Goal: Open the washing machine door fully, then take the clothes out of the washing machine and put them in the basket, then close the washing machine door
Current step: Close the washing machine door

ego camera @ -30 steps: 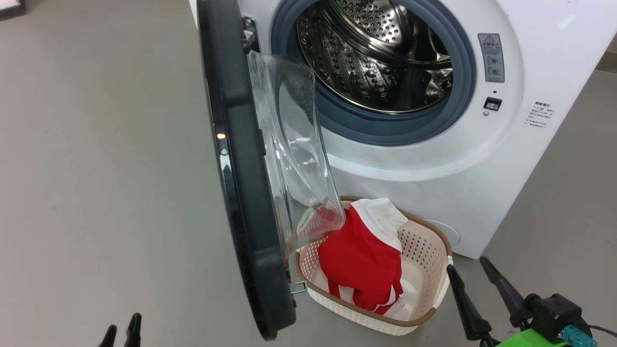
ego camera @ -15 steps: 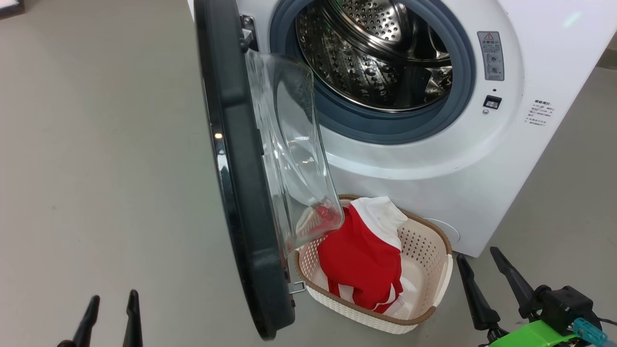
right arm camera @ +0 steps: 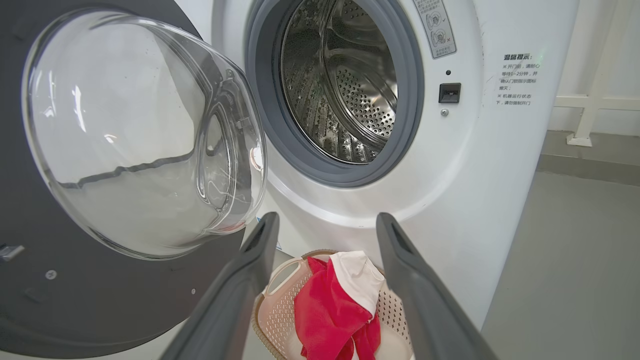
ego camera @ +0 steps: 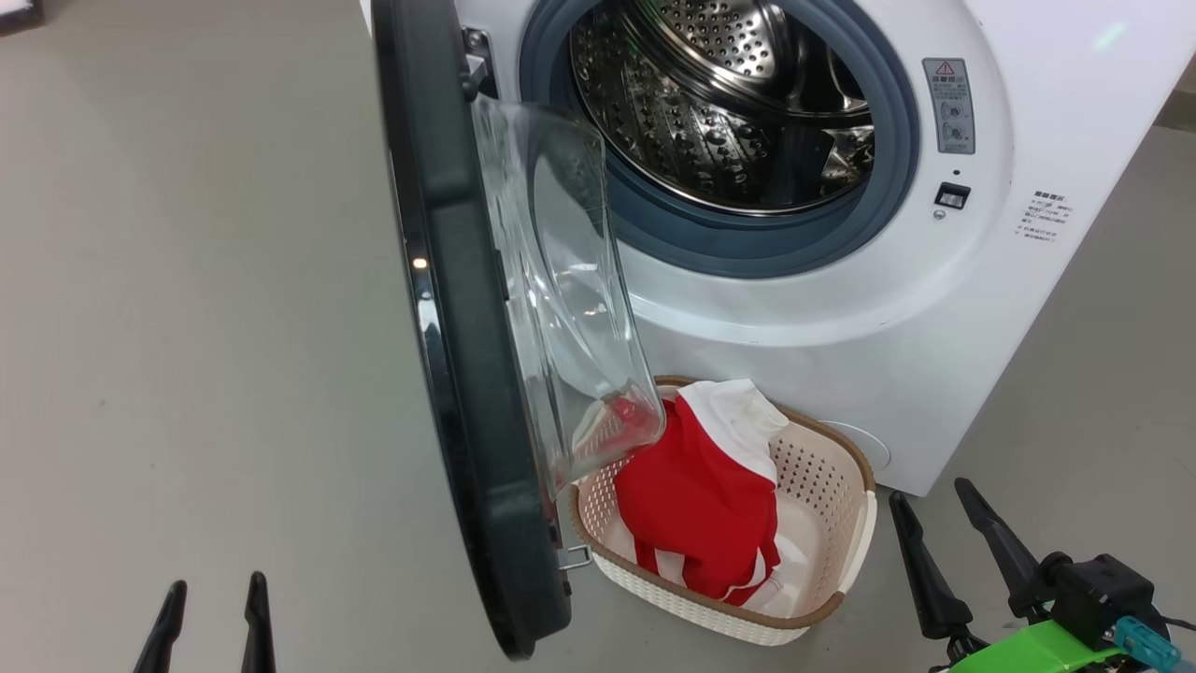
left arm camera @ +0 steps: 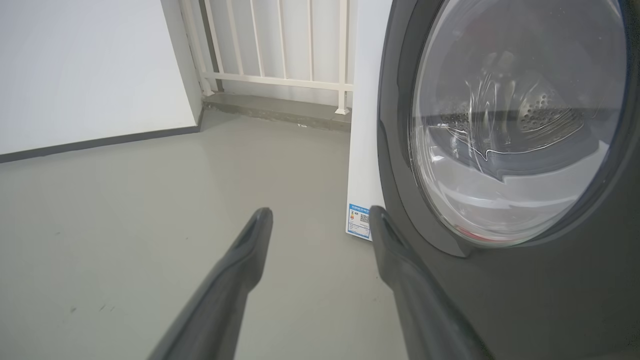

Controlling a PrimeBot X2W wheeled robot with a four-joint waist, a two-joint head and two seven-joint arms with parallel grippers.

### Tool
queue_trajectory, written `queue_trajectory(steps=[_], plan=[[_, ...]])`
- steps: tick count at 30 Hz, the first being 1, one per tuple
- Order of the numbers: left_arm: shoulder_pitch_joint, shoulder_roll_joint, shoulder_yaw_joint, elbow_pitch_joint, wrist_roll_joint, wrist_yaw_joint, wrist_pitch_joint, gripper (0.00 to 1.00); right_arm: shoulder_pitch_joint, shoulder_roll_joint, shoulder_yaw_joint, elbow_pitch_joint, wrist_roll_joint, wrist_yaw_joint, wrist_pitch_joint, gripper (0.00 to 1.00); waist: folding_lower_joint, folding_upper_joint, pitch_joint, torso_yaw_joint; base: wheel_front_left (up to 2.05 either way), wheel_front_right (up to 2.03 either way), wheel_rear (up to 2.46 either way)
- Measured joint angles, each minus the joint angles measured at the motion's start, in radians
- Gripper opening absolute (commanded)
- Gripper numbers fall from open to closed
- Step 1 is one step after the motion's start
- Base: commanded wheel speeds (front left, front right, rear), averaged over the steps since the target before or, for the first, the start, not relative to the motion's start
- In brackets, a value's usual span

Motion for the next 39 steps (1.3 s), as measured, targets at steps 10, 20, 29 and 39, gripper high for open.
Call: queue_trajectory(steps=[10, 20, 29, 39], plan=[[-0.001, -0.001, -0.008, -0.003, -0.015, 0.000, 0.000, 1.00, 0.000, 0.000, -0.004, 0.000, 0.000, 0.000, 0.000, 1.00, 0.0000, 0.0000, 0.002, 0.000, 0.00, 0.00, 0.00], [-0.028, -0.001, -0.022, -0.035, -0.179, -0.011, 0.000, 0.10, 0.003, 0.009, -0.004, 0.000, -0.001, 0.000, 0.000, 1.00, 0.0000, 0.0000, -0.005, -0.003, 0.00, 0.00, 0.00], [-0.089, 0.060, -0.154, -0.057, -0.738, -0.011, 0.000, 0.00, 0.005, 0.019, -0.003, -0.001, -0.001, 0.000, 0.000, 1.00, 0.0000, 0.0000, -0.008, -0.027, 0.00, 0.00, 0.00], [-0.093, 0.247, -0.304, -0.166, -1.366, -0.011, 0.186, 0.00, 0.006, 0.026, -0.003, -0.003, -0.001, 0.000, 0.000, 1.00, 0.0000, 0.0000, 0.015, -0.071, 0.00, 0.00, 0.00]])
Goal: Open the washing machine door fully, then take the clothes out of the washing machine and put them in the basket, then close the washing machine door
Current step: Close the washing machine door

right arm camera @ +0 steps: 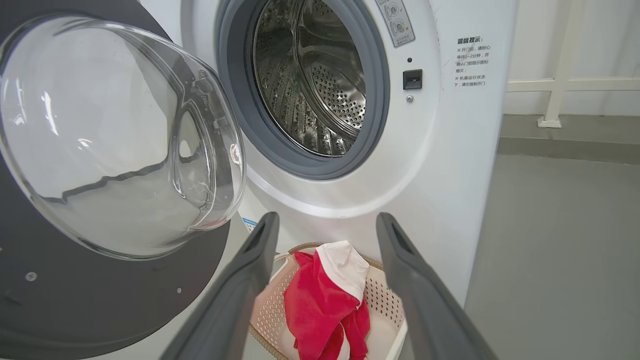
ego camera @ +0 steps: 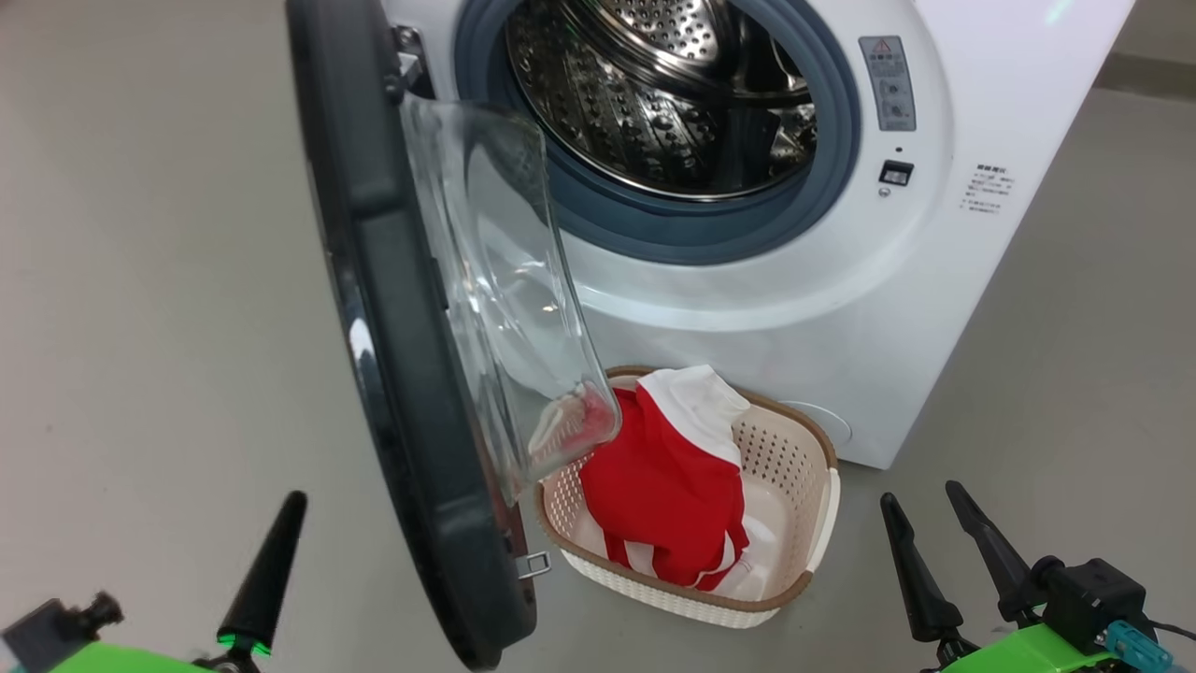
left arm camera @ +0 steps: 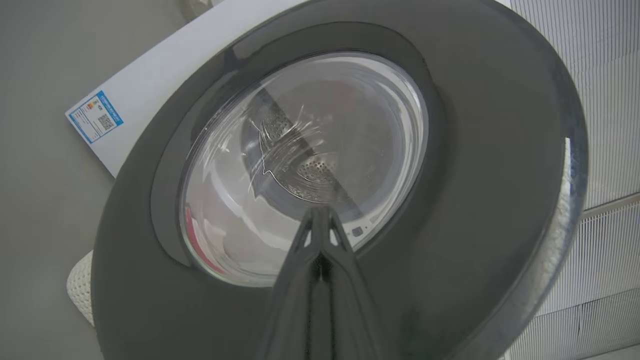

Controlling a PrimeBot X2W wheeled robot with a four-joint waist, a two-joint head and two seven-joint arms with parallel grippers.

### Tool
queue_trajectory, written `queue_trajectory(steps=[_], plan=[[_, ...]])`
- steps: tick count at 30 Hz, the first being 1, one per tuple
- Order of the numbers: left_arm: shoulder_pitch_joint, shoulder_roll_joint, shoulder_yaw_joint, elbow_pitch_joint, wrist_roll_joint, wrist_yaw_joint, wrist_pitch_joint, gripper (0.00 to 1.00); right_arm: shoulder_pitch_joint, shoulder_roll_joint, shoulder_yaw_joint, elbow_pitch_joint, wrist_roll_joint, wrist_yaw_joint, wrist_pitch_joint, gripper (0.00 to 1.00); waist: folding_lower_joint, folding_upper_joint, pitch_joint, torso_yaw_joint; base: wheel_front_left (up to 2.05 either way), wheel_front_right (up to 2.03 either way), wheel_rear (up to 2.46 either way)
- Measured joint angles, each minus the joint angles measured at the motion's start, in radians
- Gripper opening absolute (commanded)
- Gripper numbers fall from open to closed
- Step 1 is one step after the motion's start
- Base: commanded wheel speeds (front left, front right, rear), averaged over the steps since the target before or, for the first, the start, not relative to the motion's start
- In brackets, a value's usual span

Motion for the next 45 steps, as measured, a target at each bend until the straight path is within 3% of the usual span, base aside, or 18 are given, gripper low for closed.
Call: queue_trajectory(steps=[7, 20, 35, 45], plan=[[0.003, 0.037, -0.004, -0.068, -0.137, 0.000, 0.170, 0.00, -0.002, -0.003, -0.006, -0.003, 0.000, 0.000, 0.000, 1.00, 0.0000, 0.0000, 0.027, -0.021, 0.00, 0.00, 0.00], [0.008, 0.008, 0.009, -0.143, -0.124, 0.000, 0.344, 0.00, -0.010, -0.007, -0.012, -0.005, 0.000, 0.000, 0.000, 1.00, 0.0000, 0.0000, 0.054, -0.051, 0.00, 0.00, 0.00], [-0.047, -0.058, -0.062, -0.167, -0.064, 0.001, 0.387, 0.00, -0.046, -0.003, -0.021, -0.010, 0.000, 0.000, 0.000, 1.00, 0.0000, 0.0000, 0.076, -0.114, 0.00, 0.00, 0.00], [-0.188, -0.100, -0.137, -0.120, -0.020, 0.001, 0.328, 0.00, -0.077, 0.002, -0.035, -0.018, 0.000, 0.000, 0.000, 1.00, 0.0000, 0.0000, 0.110, -0.186, 0.00, 0.00, 0.00]])
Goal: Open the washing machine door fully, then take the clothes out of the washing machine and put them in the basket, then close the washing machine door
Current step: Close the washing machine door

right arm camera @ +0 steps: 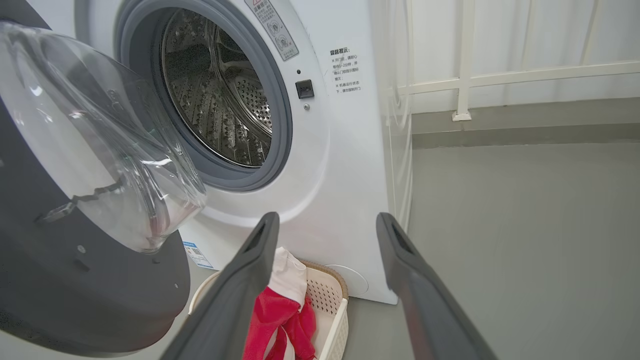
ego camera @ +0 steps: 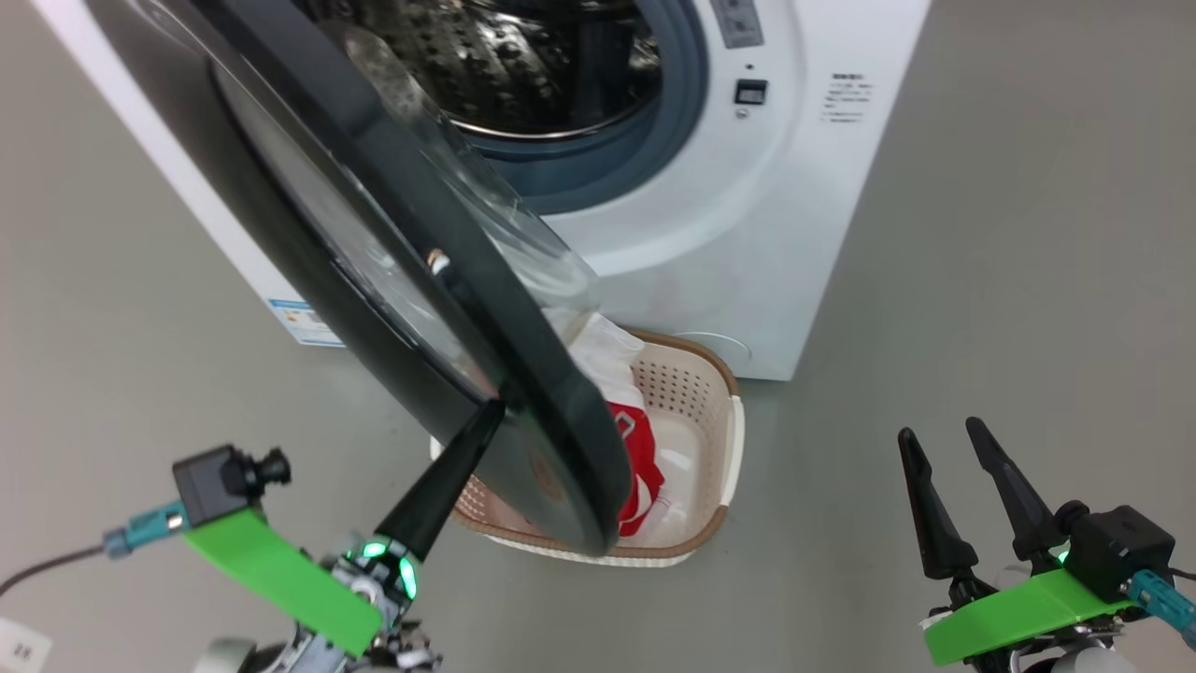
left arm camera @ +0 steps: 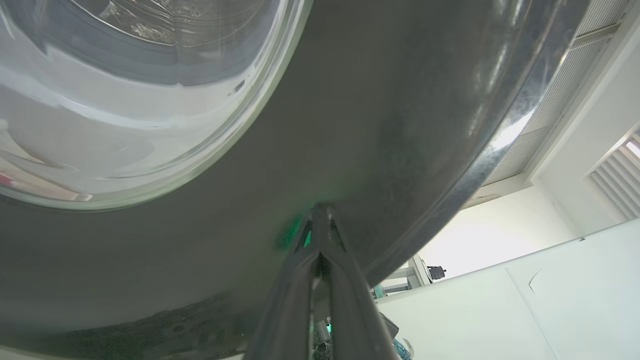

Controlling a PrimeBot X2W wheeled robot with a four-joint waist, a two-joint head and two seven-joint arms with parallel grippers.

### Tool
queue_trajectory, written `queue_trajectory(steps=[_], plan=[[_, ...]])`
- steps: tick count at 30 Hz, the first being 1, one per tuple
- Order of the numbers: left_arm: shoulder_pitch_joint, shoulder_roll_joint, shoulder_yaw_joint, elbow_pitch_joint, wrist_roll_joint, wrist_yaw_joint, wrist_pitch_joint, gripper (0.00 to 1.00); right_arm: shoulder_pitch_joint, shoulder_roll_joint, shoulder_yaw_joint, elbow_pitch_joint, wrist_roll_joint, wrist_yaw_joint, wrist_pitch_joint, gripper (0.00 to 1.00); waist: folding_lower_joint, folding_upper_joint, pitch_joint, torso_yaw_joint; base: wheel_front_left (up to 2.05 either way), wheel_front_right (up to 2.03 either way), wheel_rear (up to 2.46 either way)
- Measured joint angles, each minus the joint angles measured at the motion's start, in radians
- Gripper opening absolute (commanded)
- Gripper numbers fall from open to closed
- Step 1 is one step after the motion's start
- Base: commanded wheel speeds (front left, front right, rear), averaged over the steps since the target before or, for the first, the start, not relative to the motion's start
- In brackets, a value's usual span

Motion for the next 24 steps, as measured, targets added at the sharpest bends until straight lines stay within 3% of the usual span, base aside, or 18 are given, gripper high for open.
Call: queue_trajectory(steps=[12, 24], plan=[[-0.214, -0.004, -0.066, 0.122, 0.063, 0.000, -0.179, 0.00, -0.049, 0.010, -0.014, -0.009, 0.000, 0.000, 0.000, 1.00, 0.0000, 0.0000, 0.062, -0.113, 0.00, 0.00, 0.00], [-0.379, 0.043, -0.132, 0.249, 0.061, 0.000, -0.369, 0.00, -0.053, 0.032, -0.021, -0.013, 0.001, 0.000, 0.000, 1.00, 0.0001, 0.0000, 0.117, -0.219, 0.00, 0.00, 0.00]])
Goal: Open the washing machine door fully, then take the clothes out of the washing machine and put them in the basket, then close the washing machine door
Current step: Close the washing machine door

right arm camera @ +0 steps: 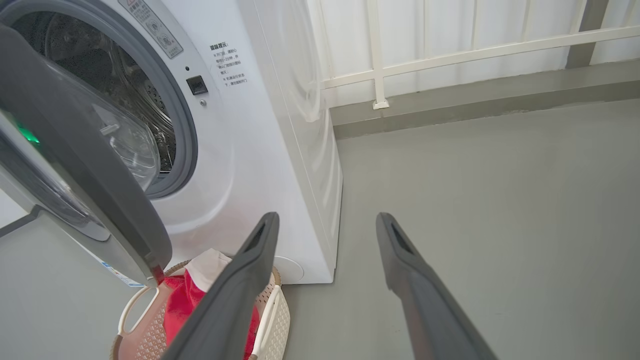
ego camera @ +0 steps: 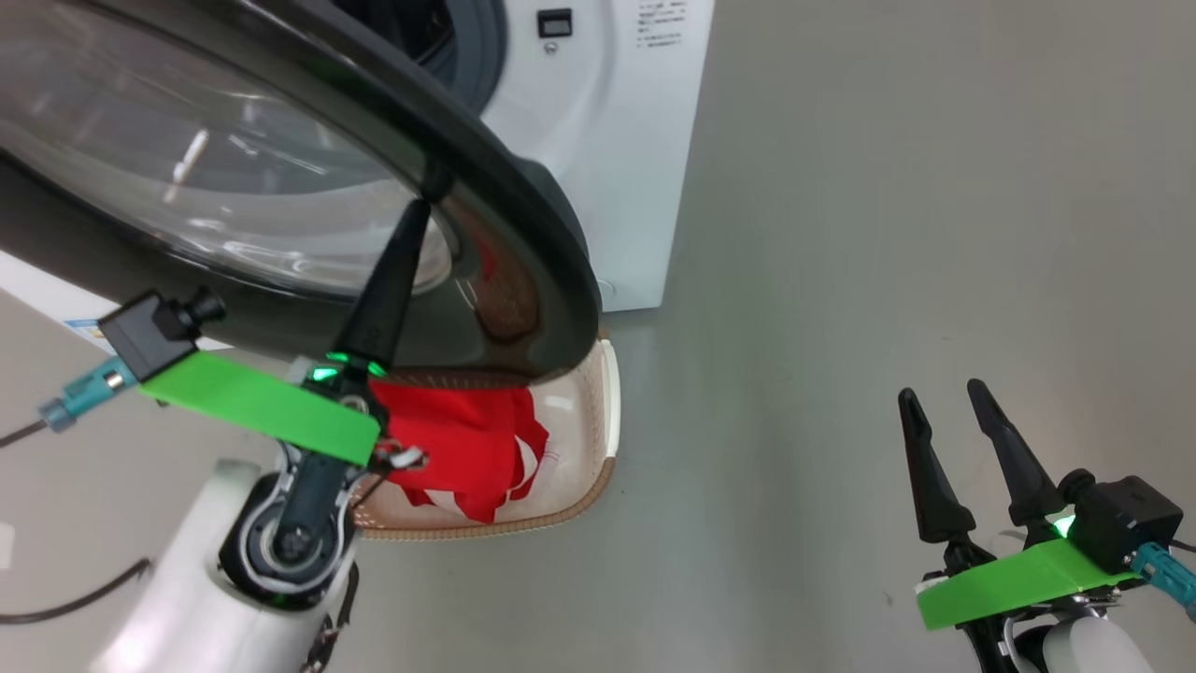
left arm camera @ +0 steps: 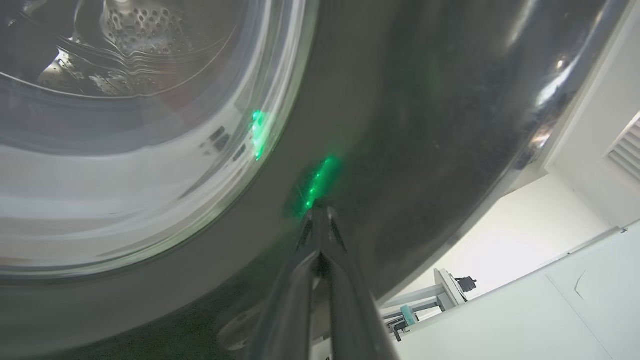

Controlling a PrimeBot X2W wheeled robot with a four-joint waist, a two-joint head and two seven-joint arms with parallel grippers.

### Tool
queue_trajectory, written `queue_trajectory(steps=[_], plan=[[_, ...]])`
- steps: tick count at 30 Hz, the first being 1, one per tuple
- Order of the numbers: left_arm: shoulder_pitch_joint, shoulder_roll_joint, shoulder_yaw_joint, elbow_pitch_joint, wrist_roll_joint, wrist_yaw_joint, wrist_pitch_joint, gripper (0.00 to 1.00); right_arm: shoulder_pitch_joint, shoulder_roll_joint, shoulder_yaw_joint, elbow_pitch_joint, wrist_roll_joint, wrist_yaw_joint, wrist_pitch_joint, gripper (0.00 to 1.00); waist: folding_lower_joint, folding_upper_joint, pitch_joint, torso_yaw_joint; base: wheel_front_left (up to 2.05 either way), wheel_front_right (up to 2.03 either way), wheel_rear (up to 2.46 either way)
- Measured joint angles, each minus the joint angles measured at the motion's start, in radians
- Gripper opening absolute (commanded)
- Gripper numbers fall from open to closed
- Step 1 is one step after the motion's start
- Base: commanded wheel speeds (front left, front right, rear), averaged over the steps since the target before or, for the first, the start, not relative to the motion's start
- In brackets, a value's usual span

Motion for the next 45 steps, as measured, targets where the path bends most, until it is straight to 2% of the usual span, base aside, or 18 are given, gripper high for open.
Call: queue_trajectory(steps=[12, 26, 31, 37, 45], plan=[[-0.151, 0.023, -0.040, 0.149, -0.002, 0.000, -0.118, 0.00, -0.021, 0.007, -0.003, -0.006, 0.000, 0.000, 0.000, 1.00, 0.0000, 0.0000, 0.040, -0.038, 0.00, 0.00, 0.00], [-0.209, 0.026, -0.050, 0.230, 0.019, 0.000, -0.152, 0.00, -0.044, 0.011, -0.008, -0.009, 0.000, 0.000, 0.000, 1.00, 0.0000, 0.0000, 0.048, -0.057, 0.00, 0.00, 0.00], [-0.152, 0.014, -0.037, 0.212, 0.030, 0.000, -0.153, 0.00, -0.037, 0.011, -0.018, -0.009, 0.000, 0.000, 0.000, 1.00, 0.0000, 0.0000, 0.029, -0.049, 0.00, 0.00, 0.00], [-0.025, 0.011, -0.035, 0.195, 0.102, 0.000, -0.153, 0.00, 0.002, 0.009, -0.032, -0.007, 0.000, 0.000, 0.000, 1.00, 0.0000, 0.0000, -0.001, -0.027, 0.00, 0.00, 0.00], [0.152, -0.005, 0.050, 0.187, 0.193, 0.000, -0.153, 0.00, 0.048, 0.002, -0.046, -0.004, 0.000, 0.000, 0.000, 1.00, 0.0000, 0.0000, -0.049, 0.002, 0.00, 0.00, 0.00]])
